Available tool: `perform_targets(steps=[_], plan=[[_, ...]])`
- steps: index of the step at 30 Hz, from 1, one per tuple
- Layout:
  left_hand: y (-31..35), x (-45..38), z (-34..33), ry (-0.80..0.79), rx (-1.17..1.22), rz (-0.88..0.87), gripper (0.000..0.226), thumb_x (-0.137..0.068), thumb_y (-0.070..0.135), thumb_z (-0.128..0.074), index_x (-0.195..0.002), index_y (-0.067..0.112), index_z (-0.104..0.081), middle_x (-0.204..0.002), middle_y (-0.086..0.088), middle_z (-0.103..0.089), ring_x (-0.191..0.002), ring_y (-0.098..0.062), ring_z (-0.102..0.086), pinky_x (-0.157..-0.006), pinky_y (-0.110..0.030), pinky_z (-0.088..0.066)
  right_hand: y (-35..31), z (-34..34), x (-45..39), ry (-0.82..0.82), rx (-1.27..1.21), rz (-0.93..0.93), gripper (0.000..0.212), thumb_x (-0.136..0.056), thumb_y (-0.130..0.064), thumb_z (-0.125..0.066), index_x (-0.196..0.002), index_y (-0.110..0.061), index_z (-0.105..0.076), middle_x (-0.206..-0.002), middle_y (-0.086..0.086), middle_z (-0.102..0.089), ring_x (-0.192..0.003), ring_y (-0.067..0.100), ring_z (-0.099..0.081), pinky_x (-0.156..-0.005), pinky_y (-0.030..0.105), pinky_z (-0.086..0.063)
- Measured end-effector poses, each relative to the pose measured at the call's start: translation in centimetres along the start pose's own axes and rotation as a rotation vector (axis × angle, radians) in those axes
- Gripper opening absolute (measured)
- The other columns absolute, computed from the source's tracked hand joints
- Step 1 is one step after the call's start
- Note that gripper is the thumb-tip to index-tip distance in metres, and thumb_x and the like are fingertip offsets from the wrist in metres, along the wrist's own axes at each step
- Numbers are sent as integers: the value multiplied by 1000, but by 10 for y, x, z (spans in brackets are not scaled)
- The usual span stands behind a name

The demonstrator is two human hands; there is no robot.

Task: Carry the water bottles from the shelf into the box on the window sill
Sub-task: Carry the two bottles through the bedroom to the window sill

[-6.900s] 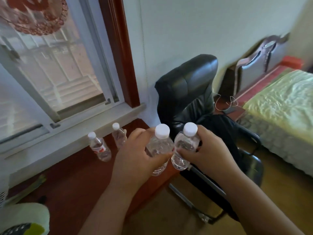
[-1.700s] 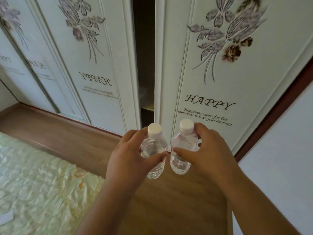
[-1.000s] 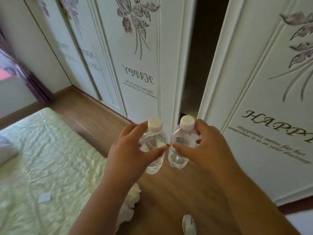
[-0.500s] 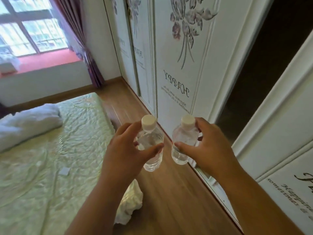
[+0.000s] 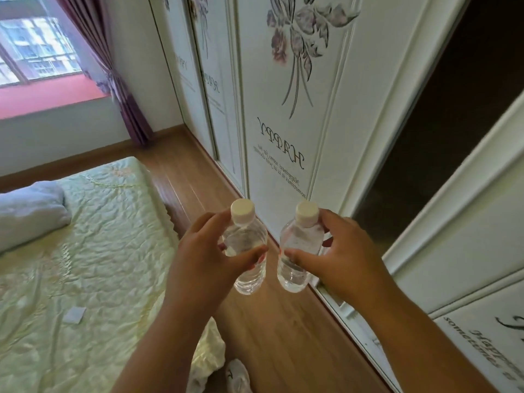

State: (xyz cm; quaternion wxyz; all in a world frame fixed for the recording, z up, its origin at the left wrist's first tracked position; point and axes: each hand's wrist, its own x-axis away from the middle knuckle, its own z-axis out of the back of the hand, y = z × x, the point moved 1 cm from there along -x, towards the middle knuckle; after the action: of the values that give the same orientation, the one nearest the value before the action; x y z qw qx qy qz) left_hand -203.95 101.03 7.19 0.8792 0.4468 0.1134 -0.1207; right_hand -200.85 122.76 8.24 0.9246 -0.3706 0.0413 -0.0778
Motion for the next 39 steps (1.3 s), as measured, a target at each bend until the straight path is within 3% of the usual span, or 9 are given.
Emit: perform_targets(steps=[6, 10, 13, 15, 21, 26, 30, 39], plan=[[-26, -84, -12, -70, 33, -71, 79, -64, 63, -80, -133, 34, -56, -121, 19, -57, -101, -5, -63, -86, -33, -60, -17, 5, -63, 61, 95, -95, 73, -70, -60, -79, -133, -40, -49, -134, -7, -54, -112, 11, -54, -100, 38, -51], [-43, -135, -6, -71, 31, -117, 78, -65, 63, -79, -134, 34, -55, -124, 17, -57, -103, -5, -62, -88, -35, -59, -35, -7, -110, 102, 102, -63, 71, -71, -54, -82, -132, -40, -49, -124, -8, -53, -103, 6, -50, -89, 25, -46], [-59, -161, 4, -63, 27, -131, 78, -65, 64, -78, -133, 34, -55, -123, 18, -56, -104, -4, -61, -88, -33, -59, -49, -24, -138, 108, 62, -34, 67, -71, -53, -83, -128, -42, -50, -108, -18, -47, -100, 6, -53, -79, 14, -41], [-72, -174, 11, -46, 4, -130, 77, -66, 64, -78, -133, 35, -54, -123, 18, -56, -104, -4, -60, -88, -33, -59, -58, -37, -156, 97, 42, -5, 65, -70, -55, -82, -125, -43, -50, -103, -23, -46, -99, 4, -53, -80, 16, -43], [-109, -204, 35, 15, -28, -58, 75, -65, 64, -80, -131, 40, -55, -119, 25, -56, -104, -1, -61, -87, -23, -57, -84, -74, -215, 29, 17, 92, 63, -72, -60, -79, -125, -44, -50, -115, -15, -55, -103, 8, -56, -86, 25, -48], [-135, -230, 53, 104, -78, 11, 74, -64, 65, -79, -130, 41, -56, -117, 25, -56, -106, -1, -59, -85, -24, -57, -103, -105, -274, -47, -9, 221, 60, -72, -58, -80, -120, -48, -47, -111, -19, -54, -101, 6, -56, -76, 11, -39], [-148, -261, 62, 180, -124, 72, 76, -63, 62, -82, -130, 35, -59, -118, 19, -59, -104, -6, -61, -84, -33, -60, -115, -119, -326, -65, -4, 326, 68, -70, -59, -81, -127, -39, -52, -112, -12, -57, -100, 10, -58, -84, 25, -51], [-148, -356, 64, 378, -197, 146, 76, -64, 54, -86, -132, 33, -60, -115, 17, -59, -106, -5, -61, -85, -31, -59, -141, -125, -461, -153, -47, 533, 72, -69, -66, -76, -130, -38, -51, -116, -11, -60, -101, 11, -59, -88, 36, -56]])
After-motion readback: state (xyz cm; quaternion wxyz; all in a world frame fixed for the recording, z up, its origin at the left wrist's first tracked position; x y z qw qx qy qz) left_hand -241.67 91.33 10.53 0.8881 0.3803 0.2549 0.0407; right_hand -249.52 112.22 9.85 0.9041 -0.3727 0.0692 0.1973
